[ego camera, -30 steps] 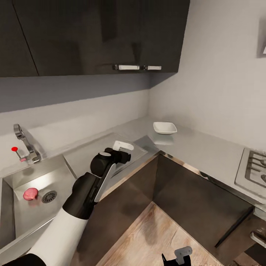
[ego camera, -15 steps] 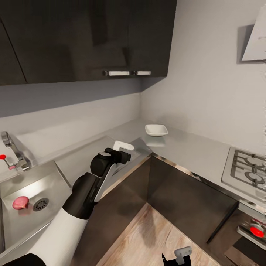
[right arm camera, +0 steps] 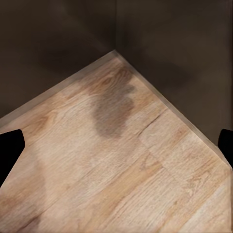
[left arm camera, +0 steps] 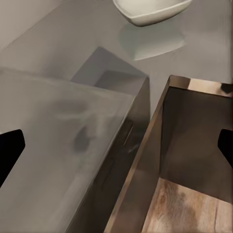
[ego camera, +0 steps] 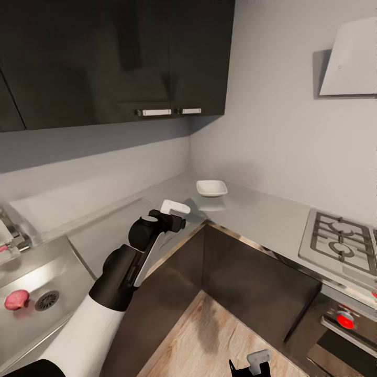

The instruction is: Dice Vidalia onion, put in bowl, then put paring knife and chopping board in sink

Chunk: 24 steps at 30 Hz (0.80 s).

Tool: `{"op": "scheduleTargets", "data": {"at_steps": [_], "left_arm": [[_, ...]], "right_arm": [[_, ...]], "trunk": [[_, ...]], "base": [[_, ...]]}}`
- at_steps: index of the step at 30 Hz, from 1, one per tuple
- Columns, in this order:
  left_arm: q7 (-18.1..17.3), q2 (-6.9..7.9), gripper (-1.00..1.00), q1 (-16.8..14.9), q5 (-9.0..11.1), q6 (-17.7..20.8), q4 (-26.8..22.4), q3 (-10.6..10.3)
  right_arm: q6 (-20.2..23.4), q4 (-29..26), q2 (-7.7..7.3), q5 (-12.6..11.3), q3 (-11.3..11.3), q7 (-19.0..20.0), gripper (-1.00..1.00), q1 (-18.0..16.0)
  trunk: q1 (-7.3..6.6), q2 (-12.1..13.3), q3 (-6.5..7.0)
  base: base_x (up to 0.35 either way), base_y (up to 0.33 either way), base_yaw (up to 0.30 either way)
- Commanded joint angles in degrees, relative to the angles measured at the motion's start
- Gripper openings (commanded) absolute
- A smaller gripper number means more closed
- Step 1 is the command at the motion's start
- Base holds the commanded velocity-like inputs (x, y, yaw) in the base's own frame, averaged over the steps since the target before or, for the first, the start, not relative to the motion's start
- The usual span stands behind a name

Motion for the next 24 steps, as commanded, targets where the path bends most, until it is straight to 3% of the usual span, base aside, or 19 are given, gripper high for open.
{"op": "scheduleTargets", "data": {"at_steps": [1, 10, 16, 18, 24], "left_arm": [[0.49, 0.02, 1.0, -0.05, 0.48, 0.22, -0.02, -0.1], [0.49, 0.09, 1.0, -0.05, 0.48, 0.22, 0.2, -0.19], [0.49, 0.09, 1.0, -0.05, 0.48, 0.22, 0.05, -0.19], [0.49, 0.09, 1.0, -0.05, 0.47, 0.22, -0.13, -0.19], [0.54, 0.03, 1.0, -0.05, 0.43, 0.22, -0.21, -0.19]], "right_arm": [[-0.17, 0.08, 0.01, -0.18, 0.22, -0.03, 1.0, -0.05], [2.92, 0.08, 0.31, -0.18, 0.24, -0.1, 1.0, -0.05], [14.92, 0.03, 1.01, -0.18, 0.11, -0.39, 1.0, -0.05], [17.67, 0.12, 0.58, -0.18, 0.09, -0.39, 1.0, 0.46], [18.94, 0.16, -2.58, -0.25, 0.09, 0.98, 1.0, 5.98]], "trunk": [[-0.22, 0.36, 0.14], [-2.19, 3.97, 1.82], [-2.63, 4.77, 2.19], [-2.63, 4.77, 2.19], [-2.63, 4.77, 2.19]], "base": [[0.0, 0.0, -0.056], [0.0, 0.0, -0.016], [0.0, 0.0, -0.001], [0.0, 0.0, 0.0], [0.0, 0.0, 0.0]]}}
